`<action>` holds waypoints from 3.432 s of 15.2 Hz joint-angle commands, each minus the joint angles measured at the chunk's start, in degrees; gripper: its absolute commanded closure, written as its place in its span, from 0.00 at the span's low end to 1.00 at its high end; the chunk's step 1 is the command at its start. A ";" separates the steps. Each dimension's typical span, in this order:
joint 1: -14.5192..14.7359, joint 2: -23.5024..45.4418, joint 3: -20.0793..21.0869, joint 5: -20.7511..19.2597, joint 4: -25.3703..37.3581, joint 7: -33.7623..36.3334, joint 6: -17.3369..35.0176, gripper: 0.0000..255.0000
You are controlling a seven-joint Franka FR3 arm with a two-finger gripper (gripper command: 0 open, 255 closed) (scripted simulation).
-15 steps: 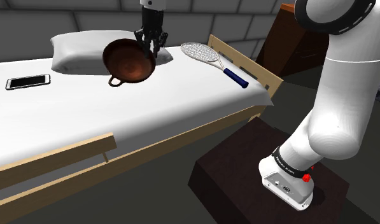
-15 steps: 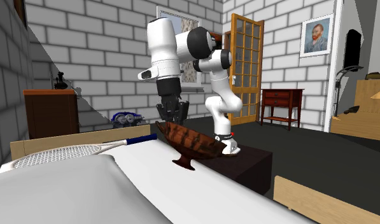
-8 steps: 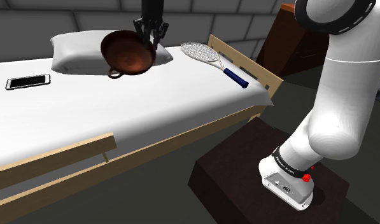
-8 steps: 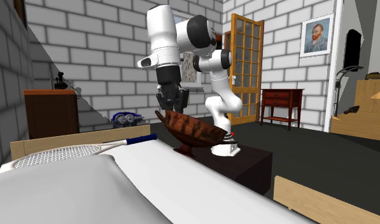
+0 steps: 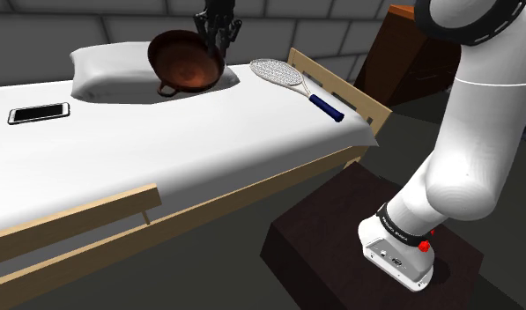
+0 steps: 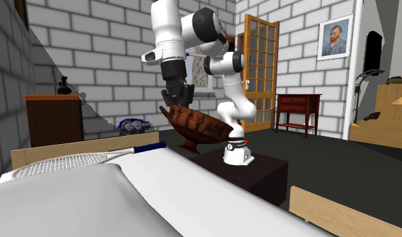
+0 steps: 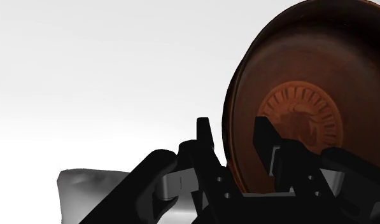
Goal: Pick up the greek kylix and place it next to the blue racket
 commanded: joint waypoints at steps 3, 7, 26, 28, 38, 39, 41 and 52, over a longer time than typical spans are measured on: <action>-3.57 -4.57 -1.41 0.80 -6.37 -4.98 1.34 1.00; -6.83 -7.80 -3.13 1.29 -10.67 -9.95 1.83 1.00; -9.10 -8.78 -4.54 1.70 -24.17 -15.00 13.84 1.00; -9.08 -8.44 -4.54 1.74 -25.25 -15.15 15.26 1.00; -9.00 -6.14 -4.50 1.92 -29.91 -15.87 22.19 1.00; -8.99 -5.85 -4.50 1.94 -30.30 -15.94 22.86 1.00; -8.97 -5.47 -4.51 1.97 -30.80 -16.03 23.74 1.00; -8.87 -5.64 -4.55 1.99 -31.24 -16.01 23.99 0.00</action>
